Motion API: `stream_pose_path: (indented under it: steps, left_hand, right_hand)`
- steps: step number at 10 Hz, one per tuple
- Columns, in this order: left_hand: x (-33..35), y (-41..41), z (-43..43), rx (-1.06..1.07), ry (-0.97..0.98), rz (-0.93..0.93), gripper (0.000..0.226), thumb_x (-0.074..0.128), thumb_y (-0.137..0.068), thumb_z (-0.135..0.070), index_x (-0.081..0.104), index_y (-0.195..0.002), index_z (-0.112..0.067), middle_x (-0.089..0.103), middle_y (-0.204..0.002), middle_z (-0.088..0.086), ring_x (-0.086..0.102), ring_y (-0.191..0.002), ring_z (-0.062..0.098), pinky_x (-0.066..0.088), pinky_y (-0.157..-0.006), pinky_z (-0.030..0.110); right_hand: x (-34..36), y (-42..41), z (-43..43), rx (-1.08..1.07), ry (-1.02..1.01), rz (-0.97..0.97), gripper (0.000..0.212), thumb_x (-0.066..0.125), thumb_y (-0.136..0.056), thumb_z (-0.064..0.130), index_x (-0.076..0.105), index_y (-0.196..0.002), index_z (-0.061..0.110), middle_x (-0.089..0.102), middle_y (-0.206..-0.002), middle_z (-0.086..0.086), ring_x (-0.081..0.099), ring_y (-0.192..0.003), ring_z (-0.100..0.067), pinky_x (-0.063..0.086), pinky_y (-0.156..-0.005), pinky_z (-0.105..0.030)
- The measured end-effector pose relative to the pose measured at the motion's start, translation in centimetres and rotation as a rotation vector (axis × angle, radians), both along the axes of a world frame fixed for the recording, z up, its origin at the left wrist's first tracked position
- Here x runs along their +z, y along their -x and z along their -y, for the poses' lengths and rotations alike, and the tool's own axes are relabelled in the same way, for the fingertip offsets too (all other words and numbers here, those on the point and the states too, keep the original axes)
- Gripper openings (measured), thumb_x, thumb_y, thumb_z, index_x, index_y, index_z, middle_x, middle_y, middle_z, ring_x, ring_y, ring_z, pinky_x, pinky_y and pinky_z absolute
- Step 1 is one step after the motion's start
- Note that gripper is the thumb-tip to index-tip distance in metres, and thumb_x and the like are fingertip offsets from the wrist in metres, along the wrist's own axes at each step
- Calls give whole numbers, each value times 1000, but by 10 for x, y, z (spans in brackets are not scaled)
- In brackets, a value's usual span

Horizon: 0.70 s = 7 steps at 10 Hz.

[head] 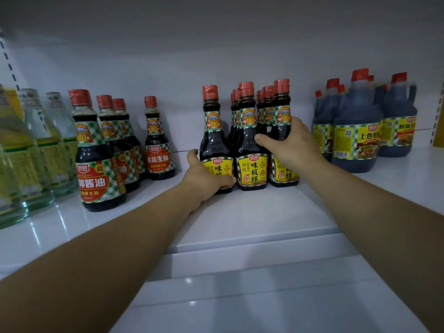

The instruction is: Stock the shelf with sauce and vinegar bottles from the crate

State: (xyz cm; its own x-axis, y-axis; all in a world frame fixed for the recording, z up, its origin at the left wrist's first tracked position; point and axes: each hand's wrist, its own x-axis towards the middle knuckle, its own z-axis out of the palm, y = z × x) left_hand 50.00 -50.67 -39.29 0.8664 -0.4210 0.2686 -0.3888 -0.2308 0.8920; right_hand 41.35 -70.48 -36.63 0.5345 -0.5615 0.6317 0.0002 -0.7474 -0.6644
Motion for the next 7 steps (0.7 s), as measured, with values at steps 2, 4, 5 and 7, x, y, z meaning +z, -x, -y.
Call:
stream_pose_path:
  steps: [2,4,5,7]
  left_hand:
    - [-3,-10,1,-6,26,-90,106,88,-60,-18,19,-141,-18,60,-101,-2,59,-92,14,49,-83,34]
    - [1,2,-3,-39,-21,-53,100,86,-64,-22,19,-139,-14,57,-119,6,55,-102,20,45,-90,34]
    - [8,11,-14,-71,-134,-49,116,82,-70,-32,-3,-148,-13,48,-136,9,49,-112,24,39,-91,31]
    - [16,37,-84,-119,-559,171,112,67,-73,-61,-7,-150,-28,17,-157,4,31,-137,28,29,-100,29]
  right_hand:
    - [0,2,-1,-12,20,-31,99,63,-66,73,28,-142,21,54,-129,-3,56,-114,-25,49,-93,-47]
    - [-3,14,-18,-104,82,-110,108,55,-75,76,4,-153,21,35,-149,-10,39,-133,-32,40,-104,-50]
    - [-2,27,-25,-137,110,-226,111,47,-75,80,-4,-153,21,11,-161,-9,18,-145,-32,25,-114,-49]
    - [9,62,-61,-224,229,-332,105,38,-75,85,2,-154,26,4,-162,-11,7,-147,-34,16,-115,-49]
